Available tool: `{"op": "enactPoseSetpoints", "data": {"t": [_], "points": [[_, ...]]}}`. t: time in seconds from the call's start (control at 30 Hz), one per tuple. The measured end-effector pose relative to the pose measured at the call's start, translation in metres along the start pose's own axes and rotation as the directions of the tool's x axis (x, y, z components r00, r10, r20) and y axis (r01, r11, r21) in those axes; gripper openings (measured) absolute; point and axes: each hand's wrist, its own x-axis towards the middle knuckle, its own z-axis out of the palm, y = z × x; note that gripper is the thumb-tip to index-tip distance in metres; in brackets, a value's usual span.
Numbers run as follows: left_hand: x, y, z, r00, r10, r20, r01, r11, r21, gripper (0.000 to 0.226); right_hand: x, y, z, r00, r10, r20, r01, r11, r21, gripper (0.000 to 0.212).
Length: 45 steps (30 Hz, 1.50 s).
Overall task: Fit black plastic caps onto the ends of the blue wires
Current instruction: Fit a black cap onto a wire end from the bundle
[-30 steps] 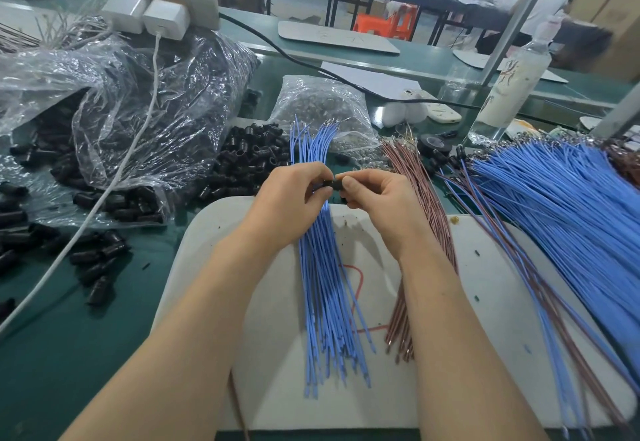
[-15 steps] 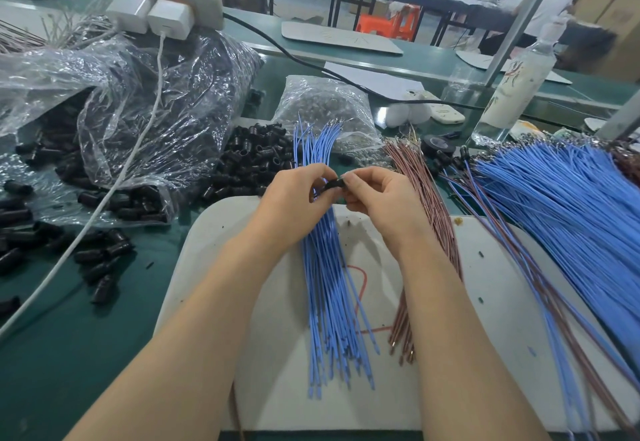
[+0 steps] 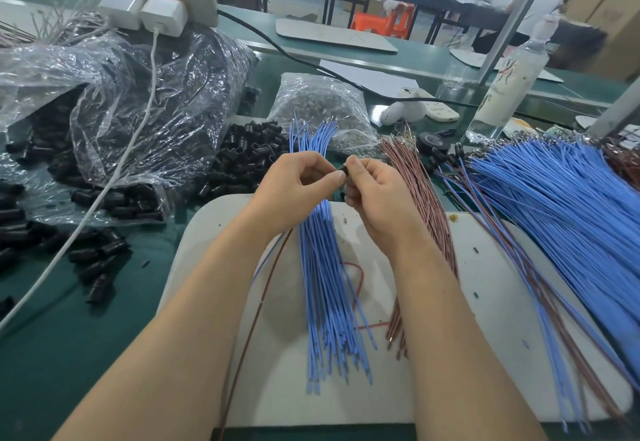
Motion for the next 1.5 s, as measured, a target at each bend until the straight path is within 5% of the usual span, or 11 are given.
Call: {"op": "enactPoseSetpoints", "data": {"t": [0.27, 0.4, 0.5, 0.77, 0.8, 0.87, 0.97, 1.07, 1.2, 1.3, 1.5], "points": [[-0.001, 0.006, 0.0, 0.999, -0.013, 0.032, 0.016, 0.996, -0.087, 0.014, 0.0, -0.002, 0.001, 1.0, -0.01, -0.005, 0.01, 0.996, 0.088, 0.033], [0.001, 0.0, 0.004, 1.0, -0.024, -0.017, 0.023, 0.997, -0.067, 0.011, -0.002, -0.003, -0.001, 0.984, -0.169, -0.06, 0.153, 0.968, -0.201, 0.019], [0.001, -0.005, 0.009, 1.0, 0.011, -0.027, -0.011, 1.0, 0.026, 0.007, -0.002, -0.002, -0.005, 0.99, -0.139, -0.025, 0.132, 0.973, -0.188, 0.016], [-0.003, 0.006, 0.001, 0.992, 0.058, 0.112, -0.023, 0.957, -0.29, 0.008, -0.001, -0.009, -0.014, 0.993, 0.0, 0.119, -0.045, 0.927, 0.372, 0.025], [-0.003, 0.006, 0.001, 0.992, 0.054, 0.114, -0.022, 0.962, -0.271, 0.009, -0.001, -0.009, -0.014, 0.994, 0.011, 0.108, -0.048, 0.937, 0.346, 0.025], [-0.003, 0.004, 0.003, 0.995, 0.033, 0.092, -0.02, 0.99, -0.142, 0.01, -0.003, -0.009, -0.014, 0.998, -0.061, 0.015, 0.061, 0.998, 0.03, 0.024], [0.0, -0.001, 0.008, 0.999, 0.016, 0.031, -0.016, 0.999, 0.028, 0.01, -0.005, -0.006, -0.007, 0.954, -0.289, -0.083, 0.219, 0.856, -0.468, 0.023], [0.0, -0.002, 0.006, 0.999, 0.029, 0.017, -0.03, 0.998, 0.046, 0.009, -0.006, -0.007, -0.006, 0.941, -0.304, -0.149, 0.227, 0.894, -0.386, 0.024], [-0.003, -0.002, 0.002, 0.996, 0.025, 0.085, -0.027, 0.999, 0.018, 0.008, 0.004, -0.008, -0.048, 0.855, 0.028, -0.518, 0.076, 0.981, 0.178, 0.025], [0.002, -0.002, 0.0, 0.996, 0.026, -0.084, -0.031, 0.998, -0.061, 0.003, 0.009, 0.005, -0.052, 0.819, 0.009, -0.574, -0.041, 0.998, -0.042, 0.016], [0.004, -0.016, 0.003, 0.978, 0.006, -0.208, 0.021, 0.991, 0.13, 0.007, 0.011, 0.011, -0.037, 0.961, -0.118, -0.252, -0.037, 0.844, -0.535, 0.025]]}}
